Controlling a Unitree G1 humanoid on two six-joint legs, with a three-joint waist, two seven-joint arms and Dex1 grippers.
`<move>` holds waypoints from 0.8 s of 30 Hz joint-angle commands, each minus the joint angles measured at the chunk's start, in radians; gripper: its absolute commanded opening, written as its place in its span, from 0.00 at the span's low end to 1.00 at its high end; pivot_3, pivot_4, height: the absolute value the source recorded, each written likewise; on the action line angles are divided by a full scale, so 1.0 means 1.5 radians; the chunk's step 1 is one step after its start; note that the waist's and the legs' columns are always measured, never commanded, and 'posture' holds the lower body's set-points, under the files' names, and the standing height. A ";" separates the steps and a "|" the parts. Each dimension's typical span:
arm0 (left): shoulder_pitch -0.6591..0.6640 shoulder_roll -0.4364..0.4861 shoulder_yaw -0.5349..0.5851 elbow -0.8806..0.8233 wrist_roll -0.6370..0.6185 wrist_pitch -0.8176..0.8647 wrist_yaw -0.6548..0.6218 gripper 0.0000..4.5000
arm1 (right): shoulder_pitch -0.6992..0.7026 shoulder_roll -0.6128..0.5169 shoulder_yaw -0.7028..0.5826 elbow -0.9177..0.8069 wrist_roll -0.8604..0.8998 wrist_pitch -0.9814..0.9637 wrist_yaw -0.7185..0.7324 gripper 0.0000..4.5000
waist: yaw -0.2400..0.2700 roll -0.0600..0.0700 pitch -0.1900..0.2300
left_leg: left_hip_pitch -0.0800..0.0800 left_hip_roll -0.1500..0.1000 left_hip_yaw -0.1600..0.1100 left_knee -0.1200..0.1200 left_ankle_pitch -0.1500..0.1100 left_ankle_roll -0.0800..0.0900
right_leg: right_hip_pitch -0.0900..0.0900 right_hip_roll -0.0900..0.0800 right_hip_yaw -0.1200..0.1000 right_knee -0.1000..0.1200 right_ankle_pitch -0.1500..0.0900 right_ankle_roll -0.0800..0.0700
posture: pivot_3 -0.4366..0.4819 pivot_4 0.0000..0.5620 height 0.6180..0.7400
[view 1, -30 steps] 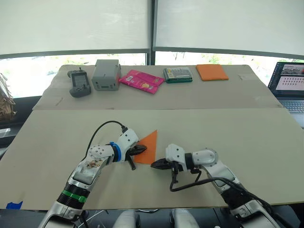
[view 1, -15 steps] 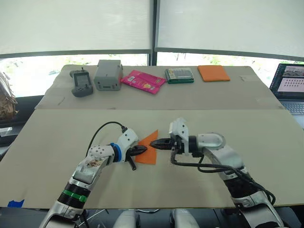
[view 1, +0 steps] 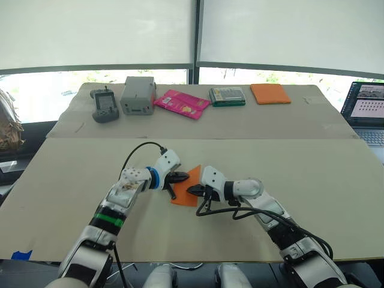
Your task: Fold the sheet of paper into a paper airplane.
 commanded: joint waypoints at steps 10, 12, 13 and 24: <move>-0.187 -0.115 0.014 0.376 0.060 -0.209 -0.029 0.01 | 0.035 0.009 0.008 -0.005 -0.019 0.038 -0.025 0.00 | 0.001 0.000 0.000 | -0.001 -0.001 0.000 0.000 0.000 0.000 | 0.000 0.000 -0.001 0.000 0.000 0.000 | 0.48 0.27 1.00; -0.201 -0.124 0.021 0.402 0.063 -0.227 -0.031 0.01 | 0.037 0.010 0.007 -0.008 -0.019 0.041 -0.028 0.00 | 0.000 0.000 0.000 | -0.001 -0.001 0.000 0.000 0.000 0.000 | 0.000 0.000 -0.001 0.000 0.000 0.000 | 0.48 0.27 1.00; -0.205 -0.127 0.024 0.412 0.065 -0.234 -0.031 0.01 | 0.038 0.010 0.007 -0.009 -0.019 0.043 -0.029 0.00 | -0.001 0.000 0.000 | -0.001 -0.001 0.000 0.000 0.000 0.000 | 0.000 0.000 -0.001 0.000 0.000 0.001 | 0.48 0.27 1.00; -0.132 -0.092 0.014 0.377 0.113 -0.317 -0.037 0.01 | 0.027 0.009 0.005 0.007 -0.022 0.045 -0.026 0.00 | -0.002 0.000 0.000 | -0.001 0.000 0.000 0.000 0.000 0.000 | -0.001 0.000 -0.001 0.000 0.000 0.001 | 0.48 0.27 1.00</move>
